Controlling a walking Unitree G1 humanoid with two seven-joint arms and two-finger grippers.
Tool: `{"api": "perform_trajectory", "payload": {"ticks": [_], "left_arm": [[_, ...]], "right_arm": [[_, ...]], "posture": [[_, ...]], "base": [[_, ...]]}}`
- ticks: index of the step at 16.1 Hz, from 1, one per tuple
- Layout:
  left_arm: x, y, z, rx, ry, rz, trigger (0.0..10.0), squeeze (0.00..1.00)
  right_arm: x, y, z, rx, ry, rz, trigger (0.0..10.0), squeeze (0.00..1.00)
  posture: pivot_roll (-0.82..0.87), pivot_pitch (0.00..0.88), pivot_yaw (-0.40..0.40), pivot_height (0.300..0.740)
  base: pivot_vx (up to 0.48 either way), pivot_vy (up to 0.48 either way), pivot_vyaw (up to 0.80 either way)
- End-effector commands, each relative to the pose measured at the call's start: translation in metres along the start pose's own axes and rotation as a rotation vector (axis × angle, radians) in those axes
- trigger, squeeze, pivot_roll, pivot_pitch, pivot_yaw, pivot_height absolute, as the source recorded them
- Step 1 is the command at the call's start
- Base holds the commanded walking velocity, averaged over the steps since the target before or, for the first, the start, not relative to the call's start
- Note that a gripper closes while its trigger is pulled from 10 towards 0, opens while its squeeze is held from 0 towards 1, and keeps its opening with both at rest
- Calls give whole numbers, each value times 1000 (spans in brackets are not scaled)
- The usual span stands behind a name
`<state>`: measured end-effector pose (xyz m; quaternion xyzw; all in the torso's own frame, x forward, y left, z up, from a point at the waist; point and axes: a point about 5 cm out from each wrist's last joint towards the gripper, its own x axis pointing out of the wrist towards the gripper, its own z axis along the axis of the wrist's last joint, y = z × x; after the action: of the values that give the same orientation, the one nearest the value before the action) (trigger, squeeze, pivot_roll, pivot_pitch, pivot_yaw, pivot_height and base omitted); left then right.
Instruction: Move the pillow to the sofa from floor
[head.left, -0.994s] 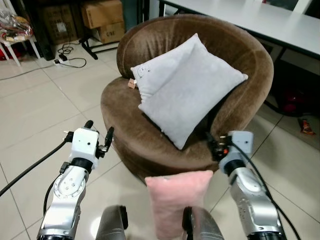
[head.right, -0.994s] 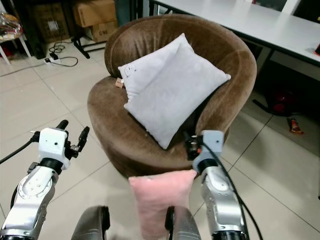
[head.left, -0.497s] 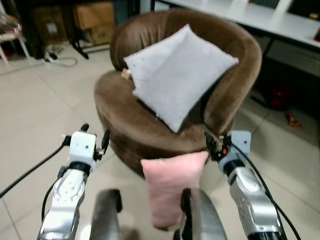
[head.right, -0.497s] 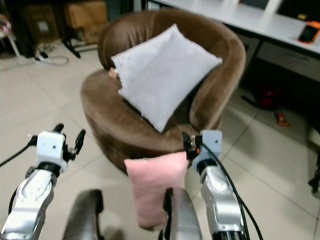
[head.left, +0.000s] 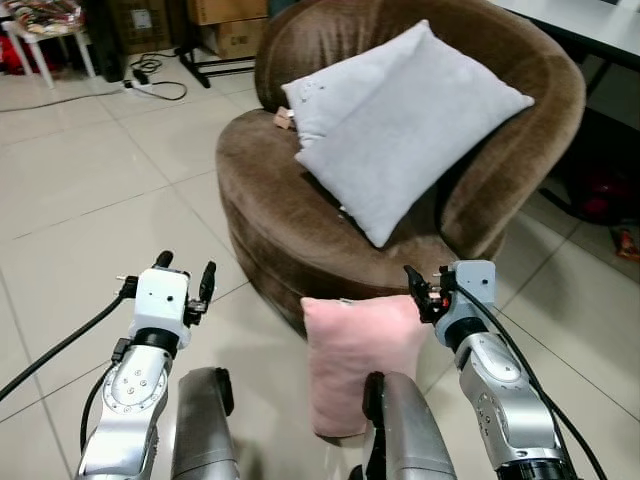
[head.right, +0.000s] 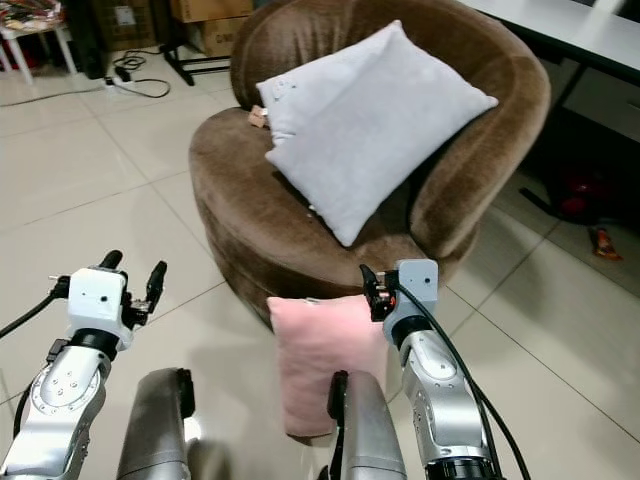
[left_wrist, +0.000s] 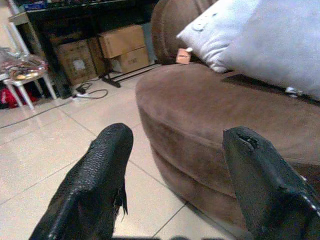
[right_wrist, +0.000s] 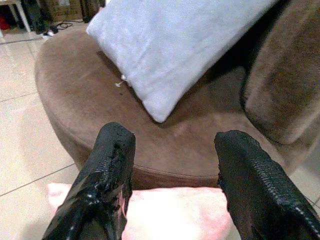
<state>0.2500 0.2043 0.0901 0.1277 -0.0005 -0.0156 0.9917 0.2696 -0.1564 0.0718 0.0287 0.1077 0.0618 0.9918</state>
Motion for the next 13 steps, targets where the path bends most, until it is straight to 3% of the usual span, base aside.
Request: {"api": "perform_trajectory", "payload": {"ticks": [1,9,13], "left_arm": [[0,-2,6,-6,-28,-8,10000,0],[8,-6,7,18,-33,-53,10000,0],[8,-22,10,6,-39,-160,10000,0]], "right_arm": [[1,-1,5,-4,-5,-4,10000,0],[-6,-17,3,-15,36,-17,10000,0],[-1,-19,8,-11,17,23,10000,0]], "posture": [[-9,19,-115,505],[-54,41,-116,505],[-67,112,-88,466]], "base": [[0,0,800],[0,0,0],[0,0,0]]}}
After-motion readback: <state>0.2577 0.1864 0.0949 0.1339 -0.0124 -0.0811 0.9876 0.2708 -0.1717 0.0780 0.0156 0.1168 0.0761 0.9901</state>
